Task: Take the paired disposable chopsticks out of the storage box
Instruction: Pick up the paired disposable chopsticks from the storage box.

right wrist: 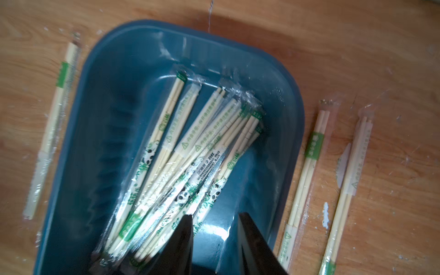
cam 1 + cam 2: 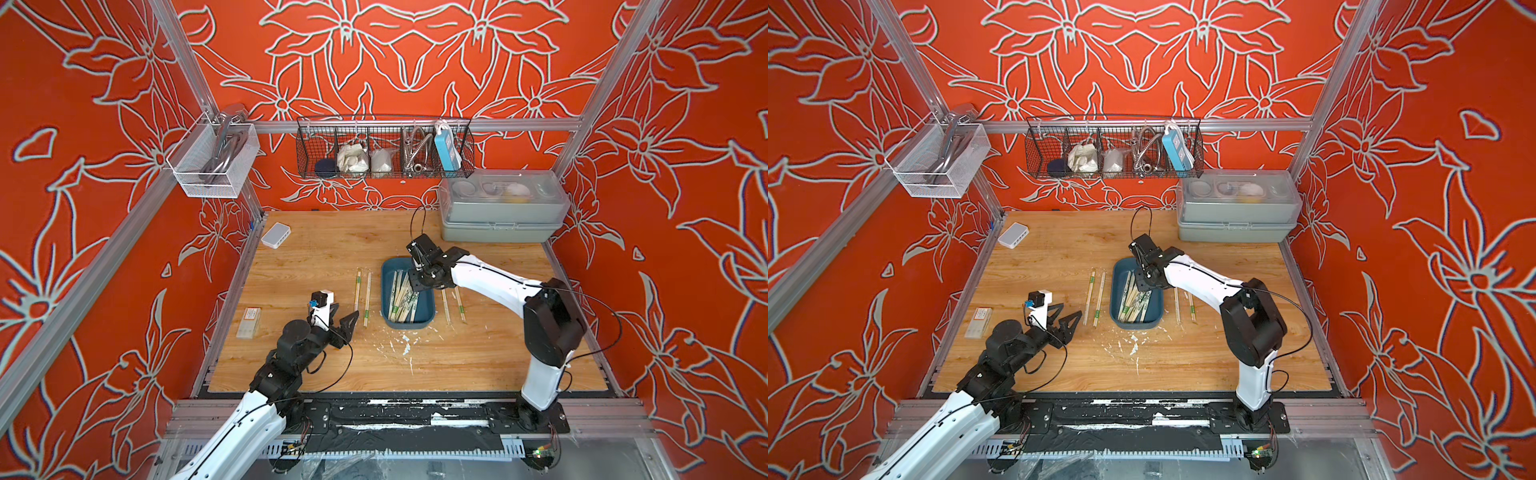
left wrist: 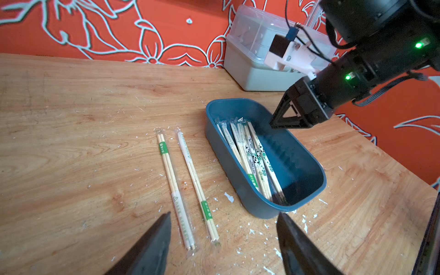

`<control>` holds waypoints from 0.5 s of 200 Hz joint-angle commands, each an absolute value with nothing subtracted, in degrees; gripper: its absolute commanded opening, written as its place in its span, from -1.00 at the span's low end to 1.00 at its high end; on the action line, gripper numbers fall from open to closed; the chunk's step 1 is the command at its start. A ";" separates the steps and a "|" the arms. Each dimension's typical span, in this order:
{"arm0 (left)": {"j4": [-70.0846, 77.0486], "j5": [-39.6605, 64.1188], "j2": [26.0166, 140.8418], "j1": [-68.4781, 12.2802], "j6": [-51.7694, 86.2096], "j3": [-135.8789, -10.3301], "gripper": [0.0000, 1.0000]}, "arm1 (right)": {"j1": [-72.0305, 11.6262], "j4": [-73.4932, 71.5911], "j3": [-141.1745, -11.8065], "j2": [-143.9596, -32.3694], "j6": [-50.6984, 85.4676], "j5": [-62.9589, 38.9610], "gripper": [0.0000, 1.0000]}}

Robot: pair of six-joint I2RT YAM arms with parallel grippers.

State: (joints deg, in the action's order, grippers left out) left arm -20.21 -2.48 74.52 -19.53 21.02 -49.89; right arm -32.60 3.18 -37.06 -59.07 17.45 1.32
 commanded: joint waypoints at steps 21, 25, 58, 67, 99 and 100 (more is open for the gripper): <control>-1.00 3.19 53.92 -21.40 18.54 -28.90 0.16 | -36.74 17.17 -51.74 -72.43 21.53 -0.70 0.05; 0.29 3.79 52.05 -21.71 18.19 -27.15 0.16 | -37.12 17.84 -52.96 -73.56 21.88 -0.48 0.03; 6.17 7.18 38.16 -23.15 12.21 -15.91 0.24 | -39.35 27.88 -65.66 -85.19 22.90 2.26 -0.09; 6.44 7.71 34.84 -23.27 11.04 -13.84 0.26 | -39.75 30.56 -69.00 -88.31 23.06 2.49 -0.16; 7.47 7.84 26.40 -23.31 9.69 -10.50 0.40 | -40.56 35.24 -76.27 -97.47 25.36 4.47 -0.24; 7.38 7.79 26.21 -23.34 9.63 -10.52 0.40 | -40.58 35.42 -76.54 -97.60 25.47 4.52 -0.24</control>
State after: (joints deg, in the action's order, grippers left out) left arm 2.90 6.35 30.46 -23.00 13.02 -11.55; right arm -39.83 26.85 -72.38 -93.12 22.98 1.67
